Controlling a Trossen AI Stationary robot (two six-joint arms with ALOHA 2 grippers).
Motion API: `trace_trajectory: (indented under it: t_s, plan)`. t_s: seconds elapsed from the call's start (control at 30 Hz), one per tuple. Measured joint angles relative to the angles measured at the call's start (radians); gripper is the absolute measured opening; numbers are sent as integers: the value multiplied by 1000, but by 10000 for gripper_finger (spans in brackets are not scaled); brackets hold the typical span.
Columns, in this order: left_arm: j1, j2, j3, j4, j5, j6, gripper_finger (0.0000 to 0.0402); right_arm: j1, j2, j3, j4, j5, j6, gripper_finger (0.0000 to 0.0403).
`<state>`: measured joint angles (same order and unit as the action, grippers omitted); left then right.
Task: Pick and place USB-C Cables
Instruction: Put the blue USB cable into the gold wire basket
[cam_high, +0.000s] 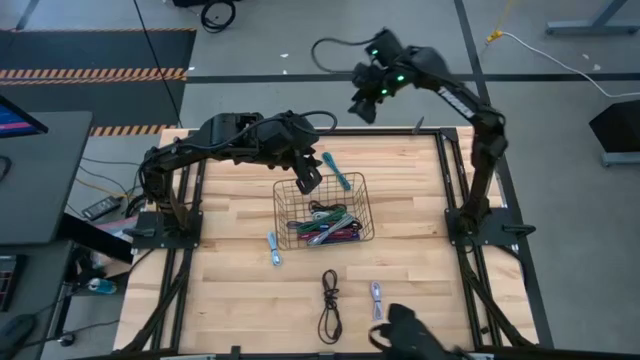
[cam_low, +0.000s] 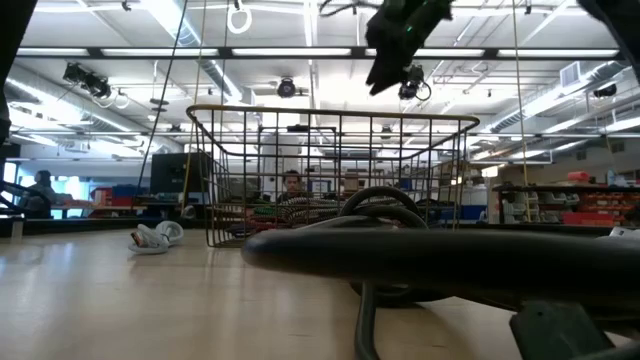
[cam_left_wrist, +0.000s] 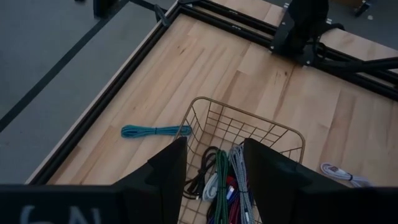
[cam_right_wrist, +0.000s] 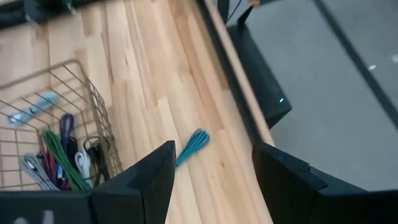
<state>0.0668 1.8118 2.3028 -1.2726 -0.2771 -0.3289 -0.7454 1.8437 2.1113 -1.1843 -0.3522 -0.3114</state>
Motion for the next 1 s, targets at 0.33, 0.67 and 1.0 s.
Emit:
trace_trajectory:
  t_s: [0.33,0.67,1.0]
  plan:
    - [0,0,0,0,0,2,165,59,170,0,-14,54,17,219]
    - [0,0,0,0,-1,55,165,104,315,0,-92,98,75,219]
    - [0,0,0,0,-1,109,165,170,446,0,-61,184,128,219]
